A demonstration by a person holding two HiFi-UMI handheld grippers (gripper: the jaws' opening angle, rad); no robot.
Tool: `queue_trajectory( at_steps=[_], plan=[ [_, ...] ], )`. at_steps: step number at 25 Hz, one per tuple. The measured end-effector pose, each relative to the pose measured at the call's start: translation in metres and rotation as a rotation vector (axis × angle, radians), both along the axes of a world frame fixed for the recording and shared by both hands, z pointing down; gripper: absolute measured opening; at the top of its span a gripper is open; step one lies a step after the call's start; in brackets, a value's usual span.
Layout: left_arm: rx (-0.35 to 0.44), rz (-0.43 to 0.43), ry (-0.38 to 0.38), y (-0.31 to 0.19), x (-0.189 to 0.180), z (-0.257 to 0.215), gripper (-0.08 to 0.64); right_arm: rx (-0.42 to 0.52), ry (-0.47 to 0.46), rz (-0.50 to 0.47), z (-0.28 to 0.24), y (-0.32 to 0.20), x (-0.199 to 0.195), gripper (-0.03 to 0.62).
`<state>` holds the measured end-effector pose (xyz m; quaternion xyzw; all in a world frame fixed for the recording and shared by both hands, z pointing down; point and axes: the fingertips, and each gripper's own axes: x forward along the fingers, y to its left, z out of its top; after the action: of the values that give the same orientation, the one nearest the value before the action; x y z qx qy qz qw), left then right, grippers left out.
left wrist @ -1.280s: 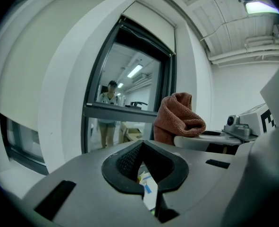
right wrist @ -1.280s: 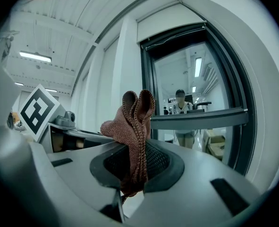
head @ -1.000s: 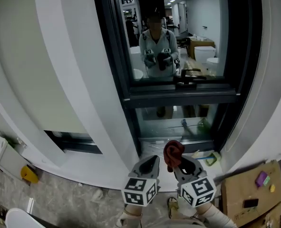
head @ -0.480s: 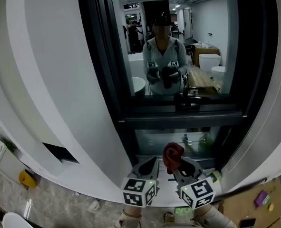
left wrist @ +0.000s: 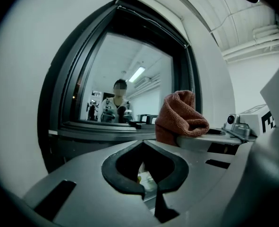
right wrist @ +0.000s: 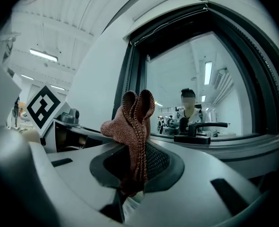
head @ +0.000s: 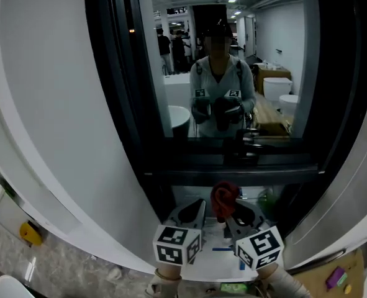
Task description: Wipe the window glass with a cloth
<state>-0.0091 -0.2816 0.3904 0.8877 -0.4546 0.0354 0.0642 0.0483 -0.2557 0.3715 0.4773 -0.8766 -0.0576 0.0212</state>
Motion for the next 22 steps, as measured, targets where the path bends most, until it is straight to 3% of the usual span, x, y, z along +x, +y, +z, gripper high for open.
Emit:
queue_trajectory(
  at_steps=[22],
  plan=[
    [0.077, 0.08, -0.049, -0.091, 0.02, -0.083, 0.005, 0.134, 0.031, -0.04, -0.119, -0.098, -0.009, 0.052]
  ],
)
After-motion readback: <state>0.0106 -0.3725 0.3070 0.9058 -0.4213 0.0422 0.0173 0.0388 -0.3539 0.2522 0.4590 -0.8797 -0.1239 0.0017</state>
